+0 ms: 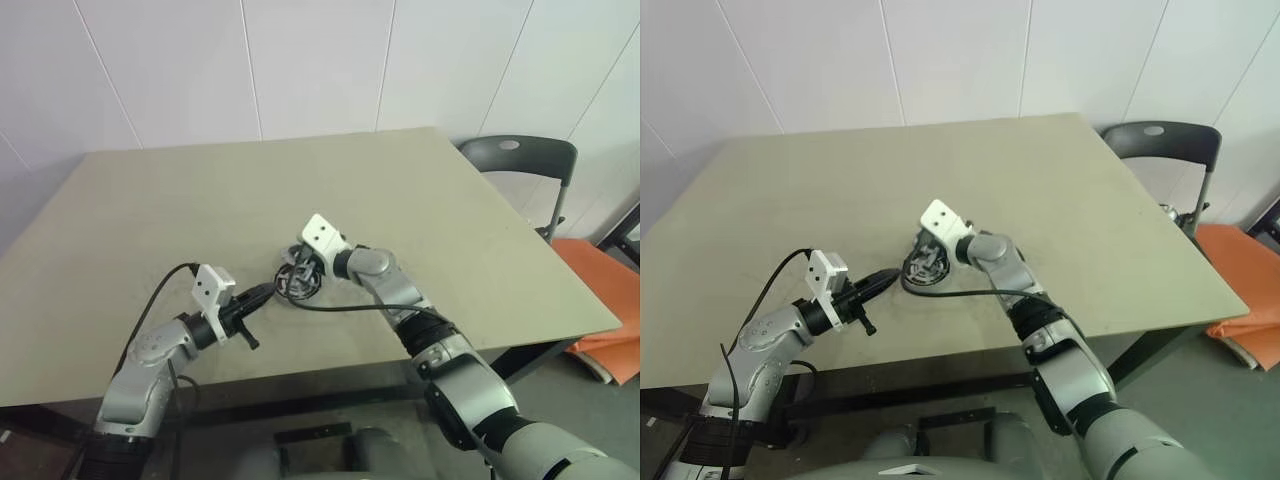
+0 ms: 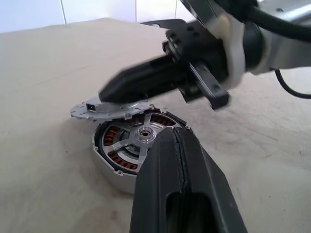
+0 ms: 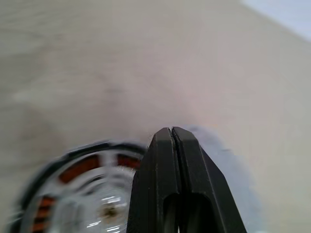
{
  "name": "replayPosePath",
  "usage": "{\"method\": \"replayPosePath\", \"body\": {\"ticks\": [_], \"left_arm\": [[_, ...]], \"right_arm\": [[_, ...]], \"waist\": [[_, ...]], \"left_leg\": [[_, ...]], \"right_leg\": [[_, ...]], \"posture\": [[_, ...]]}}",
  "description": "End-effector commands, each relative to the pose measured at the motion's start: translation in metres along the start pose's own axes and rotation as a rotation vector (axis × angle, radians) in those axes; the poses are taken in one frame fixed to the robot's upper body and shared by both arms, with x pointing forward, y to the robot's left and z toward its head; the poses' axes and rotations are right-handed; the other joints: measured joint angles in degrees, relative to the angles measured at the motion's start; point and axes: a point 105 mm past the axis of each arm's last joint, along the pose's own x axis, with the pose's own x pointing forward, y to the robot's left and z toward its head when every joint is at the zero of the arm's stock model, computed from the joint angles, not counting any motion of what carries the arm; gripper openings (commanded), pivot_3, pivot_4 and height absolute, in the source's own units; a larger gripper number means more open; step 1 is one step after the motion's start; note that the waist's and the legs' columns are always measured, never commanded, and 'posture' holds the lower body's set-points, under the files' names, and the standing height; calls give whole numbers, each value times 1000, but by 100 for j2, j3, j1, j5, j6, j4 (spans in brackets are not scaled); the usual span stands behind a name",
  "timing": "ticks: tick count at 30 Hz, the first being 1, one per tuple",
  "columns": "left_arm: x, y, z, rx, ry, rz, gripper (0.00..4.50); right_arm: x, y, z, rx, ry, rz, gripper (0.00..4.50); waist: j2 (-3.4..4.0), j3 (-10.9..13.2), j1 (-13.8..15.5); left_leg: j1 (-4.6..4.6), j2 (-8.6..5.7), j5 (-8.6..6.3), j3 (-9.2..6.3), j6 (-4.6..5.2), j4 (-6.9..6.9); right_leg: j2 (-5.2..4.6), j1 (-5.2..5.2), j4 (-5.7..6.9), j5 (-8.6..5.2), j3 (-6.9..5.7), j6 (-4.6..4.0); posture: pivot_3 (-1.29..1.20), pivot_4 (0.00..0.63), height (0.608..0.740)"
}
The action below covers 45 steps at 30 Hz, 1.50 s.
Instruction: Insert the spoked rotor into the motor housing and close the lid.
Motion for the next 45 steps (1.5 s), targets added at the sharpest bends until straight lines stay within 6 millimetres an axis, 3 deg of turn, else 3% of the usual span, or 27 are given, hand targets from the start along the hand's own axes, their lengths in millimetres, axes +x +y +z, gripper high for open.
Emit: {"method": "replayPosePath", "body": {"ticks": [1,5,9,17,23,34,45], "left_arm": [[3,-1,14,49,-36,-9,0],[4,-1,16,48,-42,-8,0],[4,-1,16,46,-47,-6,0],[3,-2,17,45,-50,2,0],[3,-3,20,47,-59,2,0],[5,-6,20,39,-65,0,0],[2,-5,23,48,-69,4,0]], "right_arm": [[0,-24,15,-152,-24,-139,38],[-1,-41,9,-490,57,-280,38],[1,-39,4,-715,97,-281,38],[5,-25,3,-649,79,-184,38],[5,-24,0,-706,103,-164,38],[-3,-32,-36,-799,295,-128,38],[-2,-21,-45,-630,320,-46,38]], "waist": [[0,0,-1],[0,0,-1],[-1,0,-13],[-1,1,-7],[-2,1,-2],[-3,0,-4],[-3,0,-8]], "left_leg": [[-1,0,0,1,0,-2],[-6,-1,0,3,0,-1],[-6,-2,0,9,0,-1],[-4,0,2,9,3,1],[-1,0,2,9,3,2],[2,0,2,10,3,2],[4,0,2,10,3,2]], "right_leg": [[0,-1,-1,0,0,0],[-2,-3,-6,0,1,0],[-3,-5,-6,0,7,0],[3,-4,-2,0,11,0],[3,-3,1,0,12,0],[3,-2,1,0,12,0],[4,-1,2,0,13,0]], "posture": [[0,0,740],[0,0,740],[0,0,740],[0,0,740],[0,0,740],[0,0,740],[0,0,740]]}}
